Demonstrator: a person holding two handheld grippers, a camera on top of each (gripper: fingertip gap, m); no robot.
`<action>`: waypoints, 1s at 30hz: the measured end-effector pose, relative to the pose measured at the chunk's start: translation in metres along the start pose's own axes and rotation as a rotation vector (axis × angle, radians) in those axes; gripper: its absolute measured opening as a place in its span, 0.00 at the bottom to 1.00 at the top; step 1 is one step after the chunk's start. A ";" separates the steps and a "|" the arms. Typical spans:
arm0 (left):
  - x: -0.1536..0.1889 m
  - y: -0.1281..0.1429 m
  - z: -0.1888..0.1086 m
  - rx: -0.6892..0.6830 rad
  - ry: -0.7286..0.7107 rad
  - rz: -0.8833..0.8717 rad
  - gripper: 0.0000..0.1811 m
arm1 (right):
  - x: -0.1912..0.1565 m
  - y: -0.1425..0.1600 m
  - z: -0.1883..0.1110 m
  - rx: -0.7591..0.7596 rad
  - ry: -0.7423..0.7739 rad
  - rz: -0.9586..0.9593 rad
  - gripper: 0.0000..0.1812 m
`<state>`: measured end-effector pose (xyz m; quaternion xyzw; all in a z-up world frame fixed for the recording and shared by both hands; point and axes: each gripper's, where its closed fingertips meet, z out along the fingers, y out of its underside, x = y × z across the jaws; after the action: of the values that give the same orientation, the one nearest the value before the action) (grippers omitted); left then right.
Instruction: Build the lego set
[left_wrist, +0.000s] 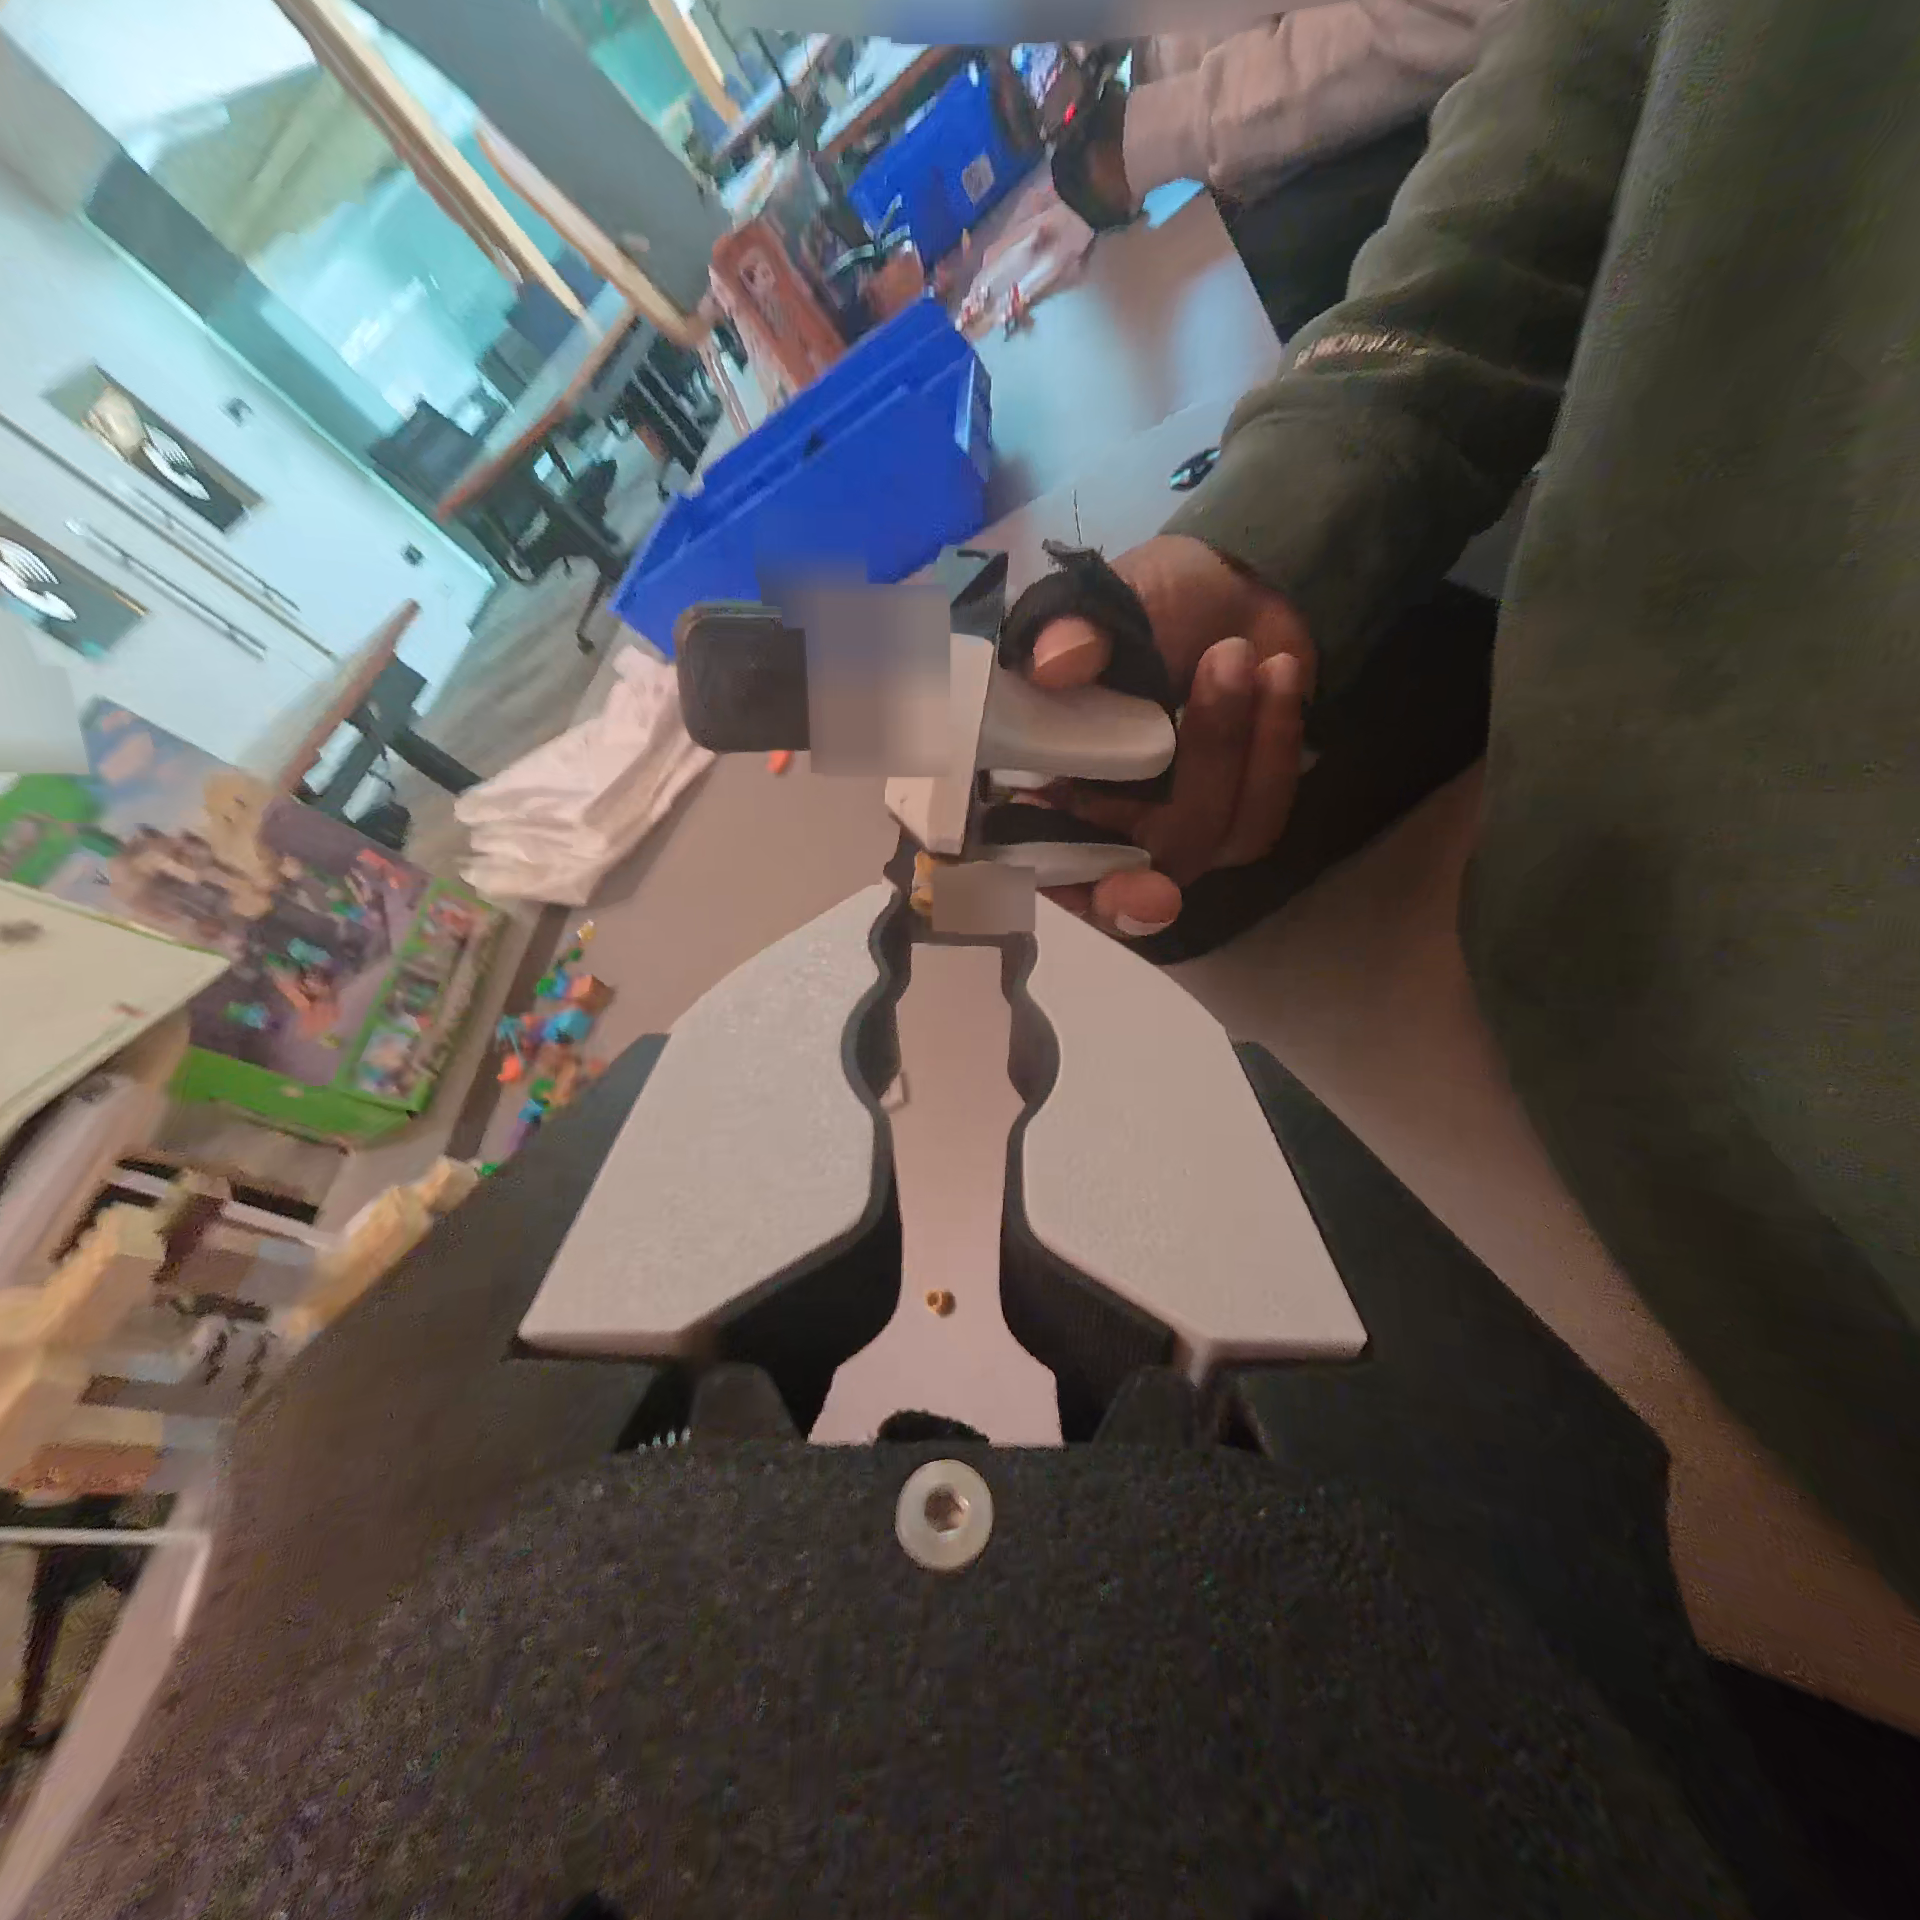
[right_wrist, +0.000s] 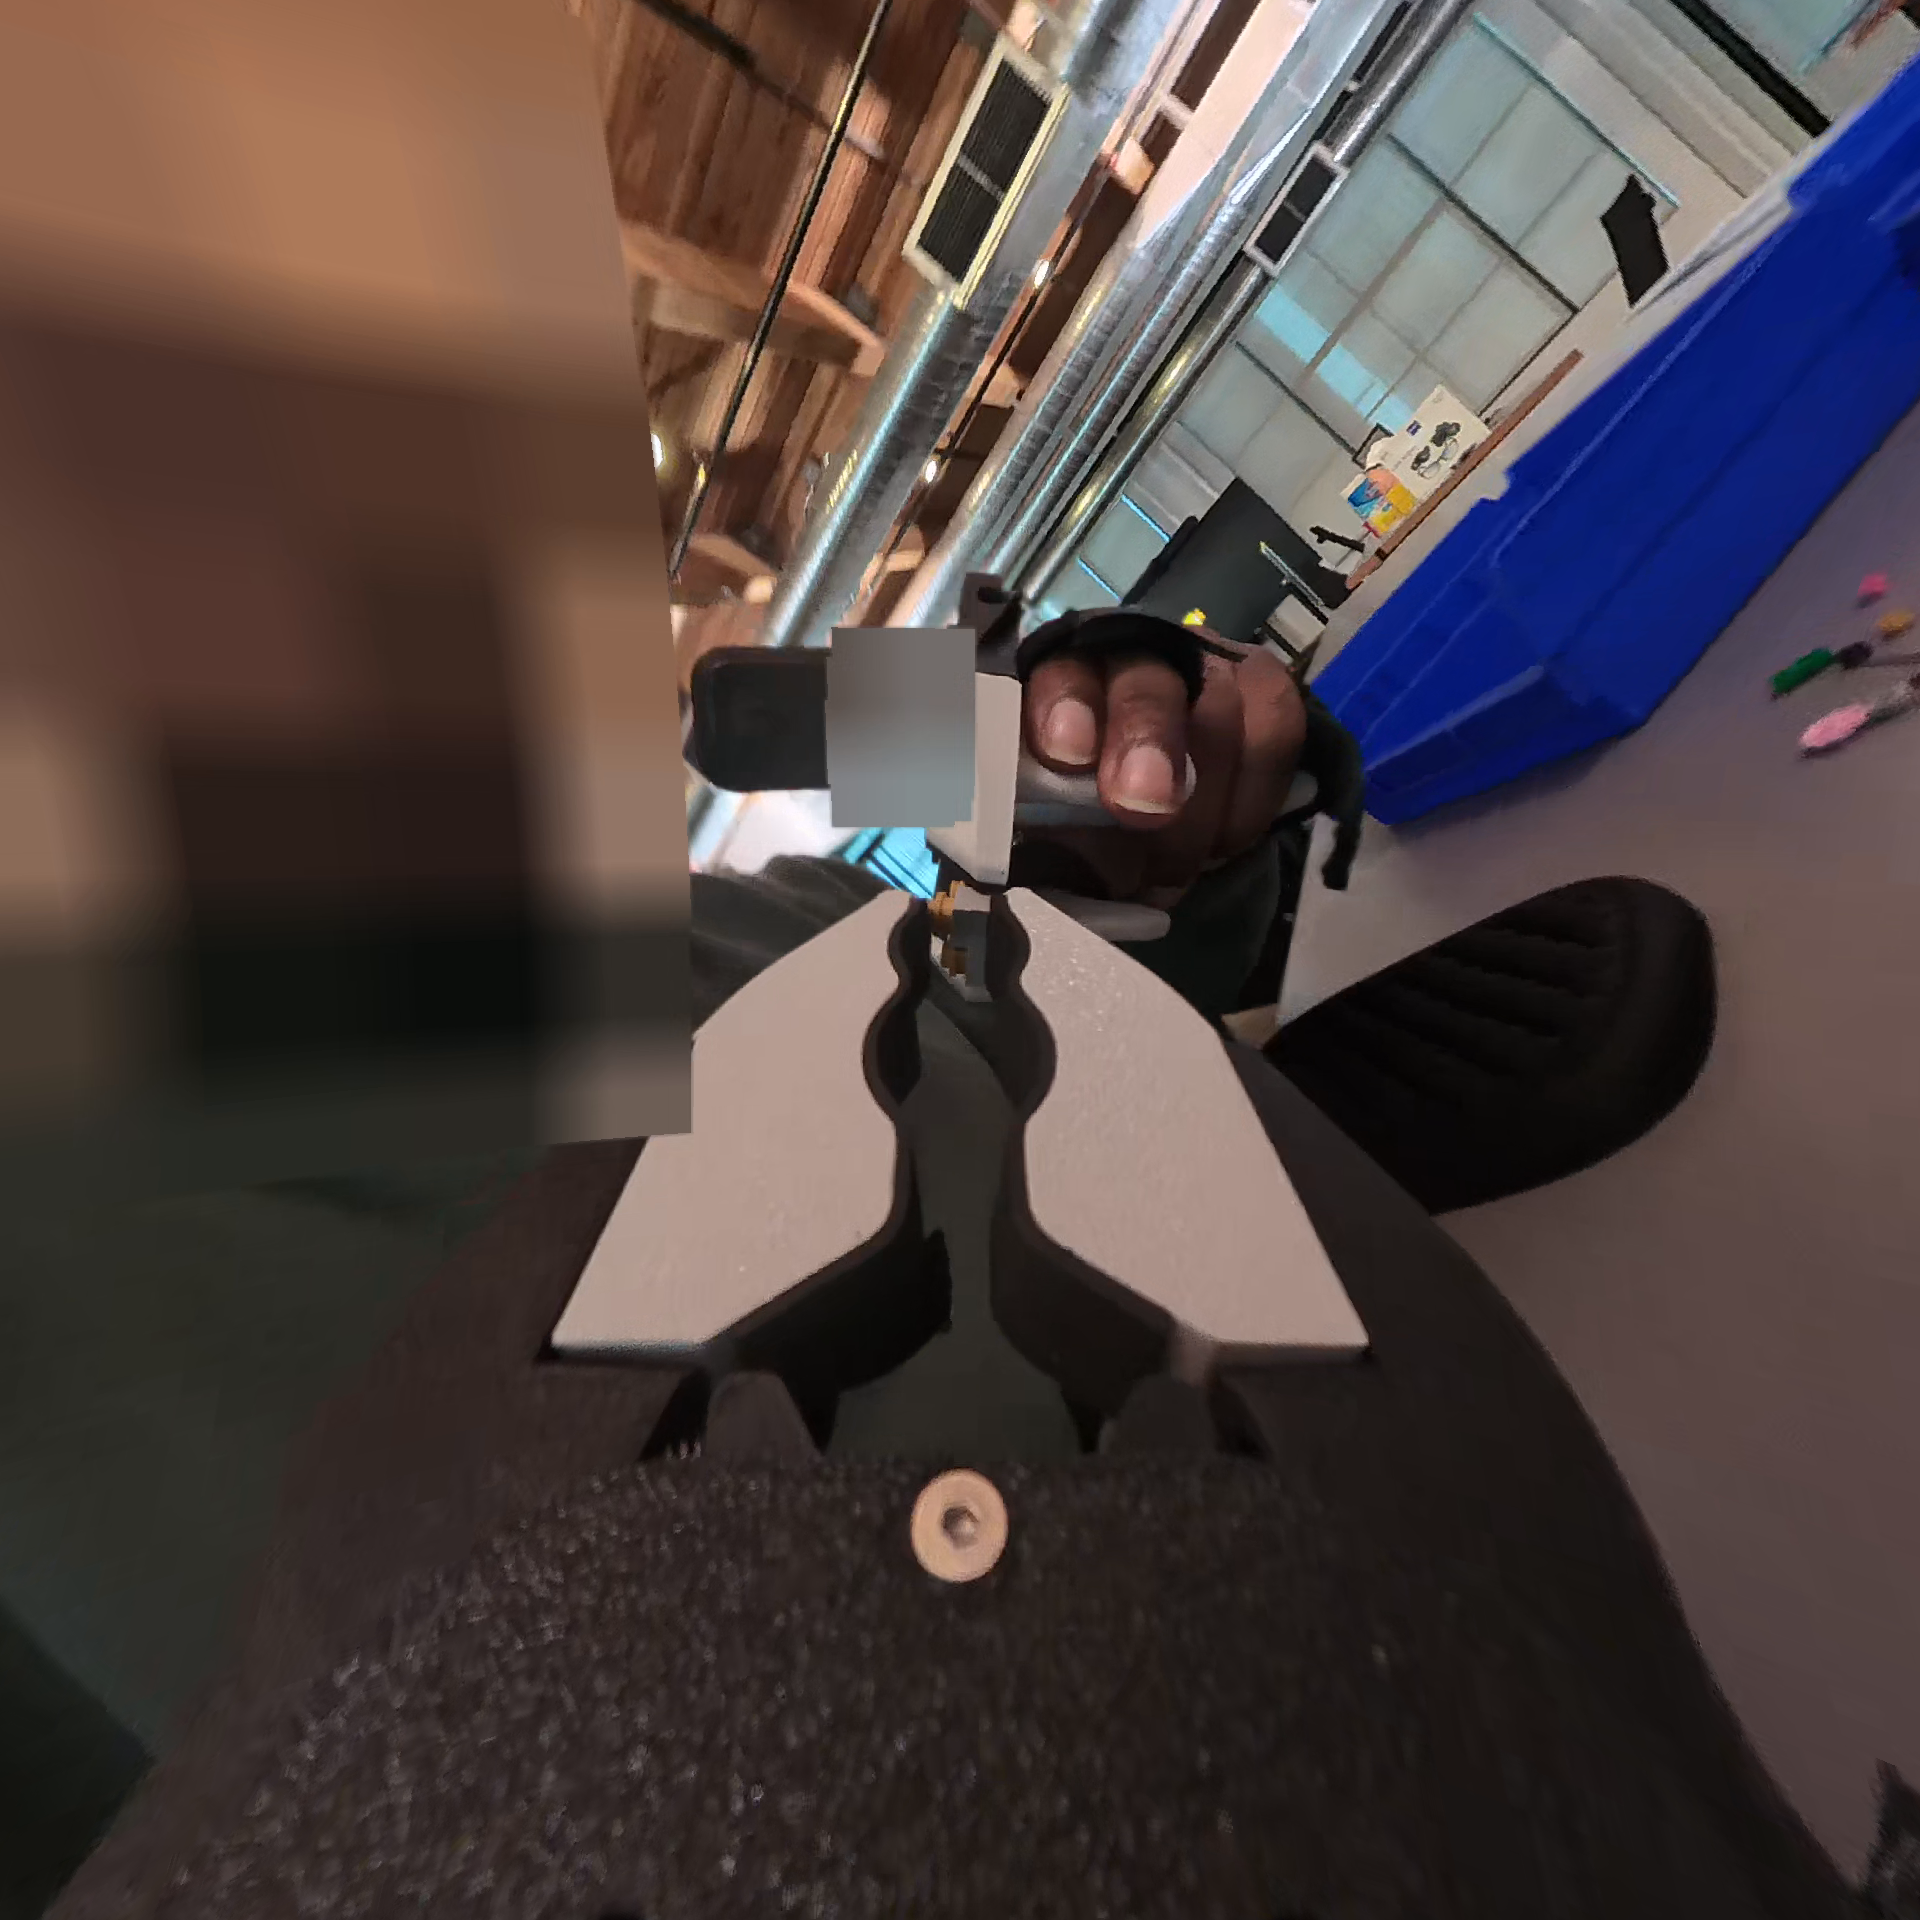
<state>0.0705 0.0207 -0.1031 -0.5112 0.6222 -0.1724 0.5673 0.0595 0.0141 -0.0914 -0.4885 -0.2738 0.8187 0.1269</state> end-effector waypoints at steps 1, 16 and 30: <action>0.002 -0.003 -0.001 0.022 -0.008 0.032 0.09 | -0.003 0.003 0.001 -0.033 0.007 -0.064 0.06; 0.026 -0.003 -0.006 0.090 -0.172 0.350 0.09 | -0.002 0.031 0.004 -0.319 0.154 -0.593 0.06; -0.008 0.077 -0.004 -0.094 -0.154 -0.516 0.09 | 0.097 -0.026 -0.065 -0.803 0.745 -0.754 0.09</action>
<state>0.0316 0.0578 -0.1590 -0.6901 0.4336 -0.2429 0.5260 0.0672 0.1021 -0.1716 -0.6188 -0.6476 0.3293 0.2988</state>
